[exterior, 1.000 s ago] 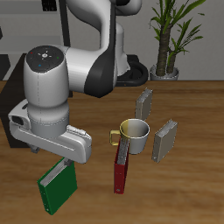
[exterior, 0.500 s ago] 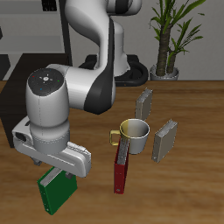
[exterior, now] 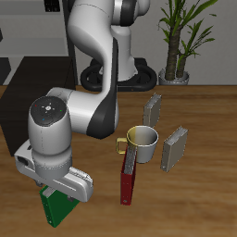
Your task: Place the green book in the top region of the shelf
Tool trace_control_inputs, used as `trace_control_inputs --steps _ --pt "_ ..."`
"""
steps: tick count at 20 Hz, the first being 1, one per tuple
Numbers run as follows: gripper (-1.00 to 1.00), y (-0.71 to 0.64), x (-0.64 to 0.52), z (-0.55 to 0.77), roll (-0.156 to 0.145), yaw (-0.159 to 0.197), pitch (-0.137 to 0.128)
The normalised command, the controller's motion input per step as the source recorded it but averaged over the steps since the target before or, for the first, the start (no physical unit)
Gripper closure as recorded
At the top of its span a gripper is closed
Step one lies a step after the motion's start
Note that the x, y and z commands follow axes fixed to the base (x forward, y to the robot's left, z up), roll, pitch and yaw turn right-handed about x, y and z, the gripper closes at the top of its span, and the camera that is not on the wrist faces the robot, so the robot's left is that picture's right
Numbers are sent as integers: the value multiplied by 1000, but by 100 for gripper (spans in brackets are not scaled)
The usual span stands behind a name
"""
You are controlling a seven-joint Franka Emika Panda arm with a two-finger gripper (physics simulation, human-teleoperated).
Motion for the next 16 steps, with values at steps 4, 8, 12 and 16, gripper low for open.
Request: trace_control_inputs --steps 4,8,12,16 --pt "100 5 6 -195 -21 8 41" --pt "100 41 -74 -47 8 4 -11" --pt "100 167 -153 170 40 6 -49" --pt "100 374 -309 312 80 33 -80"
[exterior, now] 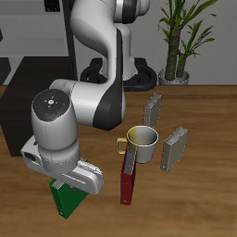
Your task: Place the green book in the top region of the shelf
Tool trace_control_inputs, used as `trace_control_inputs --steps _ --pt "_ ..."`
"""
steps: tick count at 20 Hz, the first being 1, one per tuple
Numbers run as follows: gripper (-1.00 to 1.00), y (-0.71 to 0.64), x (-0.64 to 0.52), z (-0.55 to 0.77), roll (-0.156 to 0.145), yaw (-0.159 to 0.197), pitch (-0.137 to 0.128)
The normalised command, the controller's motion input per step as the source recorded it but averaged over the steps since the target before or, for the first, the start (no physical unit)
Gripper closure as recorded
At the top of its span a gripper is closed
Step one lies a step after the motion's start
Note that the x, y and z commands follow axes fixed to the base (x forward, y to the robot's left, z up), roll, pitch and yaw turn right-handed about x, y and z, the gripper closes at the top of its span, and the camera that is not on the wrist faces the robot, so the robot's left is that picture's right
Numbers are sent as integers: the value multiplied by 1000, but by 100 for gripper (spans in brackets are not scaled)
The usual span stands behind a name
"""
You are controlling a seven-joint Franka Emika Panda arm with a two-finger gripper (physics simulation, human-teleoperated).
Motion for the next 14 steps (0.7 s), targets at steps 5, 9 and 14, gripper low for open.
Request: trace_control_inputs --steps 5,9,14 --pt "100 376 -318 415 71 10 -69" --pt "100 31 -234 577 -70 50 -105" --pt "100 24 -257 431 -55 19 -86"
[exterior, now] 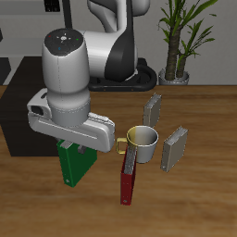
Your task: Place the green book in the top region of the shelf
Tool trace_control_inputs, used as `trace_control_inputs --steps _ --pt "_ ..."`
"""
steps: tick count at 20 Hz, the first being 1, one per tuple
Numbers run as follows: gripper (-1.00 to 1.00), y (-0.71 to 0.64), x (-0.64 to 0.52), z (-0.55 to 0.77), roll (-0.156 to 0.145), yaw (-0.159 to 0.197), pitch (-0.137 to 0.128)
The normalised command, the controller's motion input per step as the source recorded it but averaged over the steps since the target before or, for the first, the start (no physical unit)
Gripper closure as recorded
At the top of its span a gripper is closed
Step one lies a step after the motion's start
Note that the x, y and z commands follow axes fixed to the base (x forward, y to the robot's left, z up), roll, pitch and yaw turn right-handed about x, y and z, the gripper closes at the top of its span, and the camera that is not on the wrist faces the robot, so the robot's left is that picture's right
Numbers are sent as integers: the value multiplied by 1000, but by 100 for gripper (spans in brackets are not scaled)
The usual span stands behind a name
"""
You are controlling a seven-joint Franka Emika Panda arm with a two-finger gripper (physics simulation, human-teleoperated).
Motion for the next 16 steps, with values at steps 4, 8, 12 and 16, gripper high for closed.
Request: trace_control_inputs --steps 4,8,12,16 --pt "100 52 -276 276 -37 24 -57" --pt "100 132 -508 375 -18 48 -96" --pt "100 28 -379 324 -12 -24 -43" --pt "100 29 -371 299 -11 0 -40"
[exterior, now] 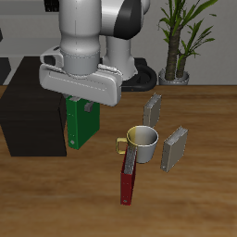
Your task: Place the green book in the top region of the shelf
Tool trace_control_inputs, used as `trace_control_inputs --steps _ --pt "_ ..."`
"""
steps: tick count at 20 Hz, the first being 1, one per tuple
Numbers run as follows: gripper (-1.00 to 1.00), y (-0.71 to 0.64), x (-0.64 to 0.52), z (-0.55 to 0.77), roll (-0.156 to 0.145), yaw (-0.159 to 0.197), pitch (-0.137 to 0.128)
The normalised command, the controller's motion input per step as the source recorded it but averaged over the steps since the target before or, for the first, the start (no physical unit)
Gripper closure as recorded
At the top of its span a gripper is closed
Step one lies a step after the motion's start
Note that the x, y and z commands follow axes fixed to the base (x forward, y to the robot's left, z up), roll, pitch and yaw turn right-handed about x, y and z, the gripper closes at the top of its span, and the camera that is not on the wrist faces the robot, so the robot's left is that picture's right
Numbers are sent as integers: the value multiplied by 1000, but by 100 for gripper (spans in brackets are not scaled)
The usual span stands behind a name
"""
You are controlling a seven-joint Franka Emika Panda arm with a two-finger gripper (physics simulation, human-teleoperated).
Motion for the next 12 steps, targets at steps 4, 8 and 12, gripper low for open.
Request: trace_control_inputs --steps 4,8,12 --pt "100 39 -436 352 24 11 -47" --pt "100 31 -354 305 -3 -28 -37" --pt "100 138 -254 139 -5 -23 -2"
